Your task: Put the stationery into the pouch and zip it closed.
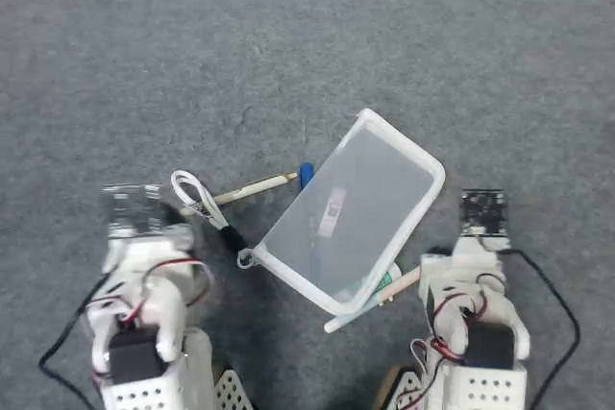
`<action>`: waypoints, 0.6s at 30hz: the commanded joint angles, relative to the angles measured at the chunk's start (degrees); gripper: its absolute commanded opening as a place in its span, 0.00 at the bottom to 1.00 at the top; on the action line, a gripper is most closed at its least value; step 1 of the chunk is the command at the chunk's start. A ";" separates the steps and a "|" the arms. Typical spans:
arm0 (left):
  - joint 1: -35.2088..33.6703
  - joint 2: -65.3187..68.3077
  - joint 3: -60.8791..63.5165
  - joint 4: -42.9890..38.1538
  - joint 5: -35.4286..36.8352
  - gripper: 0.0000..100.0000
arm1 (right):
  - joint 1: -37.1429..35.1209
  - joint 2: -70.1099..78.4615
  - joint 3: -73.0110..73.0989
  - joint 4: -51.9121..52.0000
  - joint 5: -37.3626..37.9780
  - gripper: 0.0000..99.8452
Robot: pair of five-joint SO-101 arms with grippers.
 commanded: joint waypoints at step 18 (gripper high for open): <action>-6.07 -1.32 -0.48 -4.22 1.76 0.01 | -17.19 22.02 -48.97 11.03 -4.48 0.01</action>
